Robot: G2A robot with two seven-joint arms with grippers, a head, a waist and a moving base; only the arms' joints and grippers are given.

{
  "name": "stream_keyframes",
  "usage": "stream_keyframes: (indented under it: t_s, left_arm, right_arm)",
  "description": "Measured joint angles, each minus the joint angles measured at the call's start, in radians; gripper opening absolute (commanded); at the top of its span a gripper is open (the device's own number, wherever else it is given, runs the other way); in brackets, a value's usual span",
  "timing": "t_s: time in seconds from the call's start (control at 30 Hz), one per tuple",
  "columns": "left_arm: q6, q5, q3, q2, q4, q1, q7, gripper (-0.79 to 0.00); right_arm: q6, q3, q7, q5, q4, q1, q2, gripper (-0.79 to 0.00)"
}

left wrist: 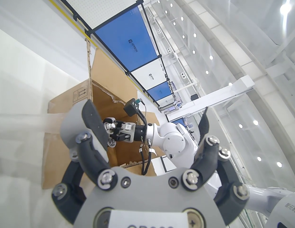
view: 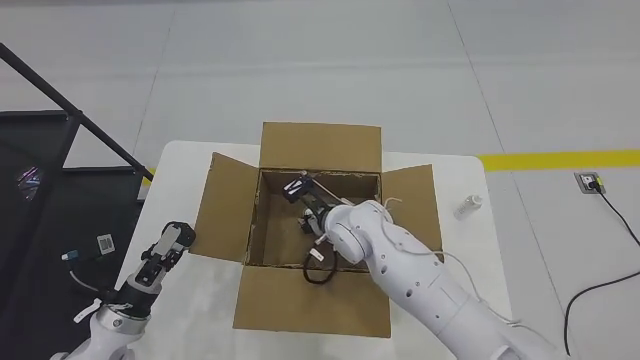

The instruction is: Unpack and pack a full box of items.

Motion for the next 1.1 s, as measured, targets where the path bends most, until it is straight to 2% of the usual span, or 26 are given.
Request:
stream_keyframes:
  t_s: [0.17,0.27,0.5,0.6,0.7,0.8,0.9,1.1]
  left_arm:
    - [0.0,0.0,0.0,0.0,0.0,0.0,0.0,0.0]
    - [0.0,0.0,0.0,0.0,0.0,0.0,0.0,0.0]
    - [0.0,0.0,0.0,0.0,0.0,0.0,0.0,0.0]
    - [0.0,0.0,0.0,0.0,0.0,0.0,0.0,0.0]
    - [0.0,0.0,0.0,0.0,0.0,0.0,0.0,0.0]
    - [0.0,0.0,0.0,0.0,0.0,0.0,0.0,0.0]
    - [0.0,0.0,0.0,0.0,0.0,0.0,0.0,0.0]
    - [0.0,0.0,0.0,0.0,0.0,0.0,0.0,0.0]
  right_arm:
    - [0.008,0.06,0.04,-0.029,-0.133,-0.042,0.025,-0.785]
    - [0.02,0.132,0.081,-0.072,-0.304,-0.108,0.057,-0.785]
    - [0.087,0.419,0.133,-0.3,-0.91,-0.433,0.151,-0.785]
    - [0.128,0.542,0.105,-0.406,-1.11,-0.58,0.172,-0.785]
    - [0.181,0.653,0.078,-0.486,-1.23,-0.701,0.184,-0.785]
    - [0.241,0.755,0.071,-0.527,-1.264,-0.797,0.188,-0.785]
    - [0.265,0.843,0.048,-0.456,-1.251,-0.868,0.189,-0.785]
    - [0.24,0.98,0.052,-0.373,-1.14,-0.943,0.195,-0.785]
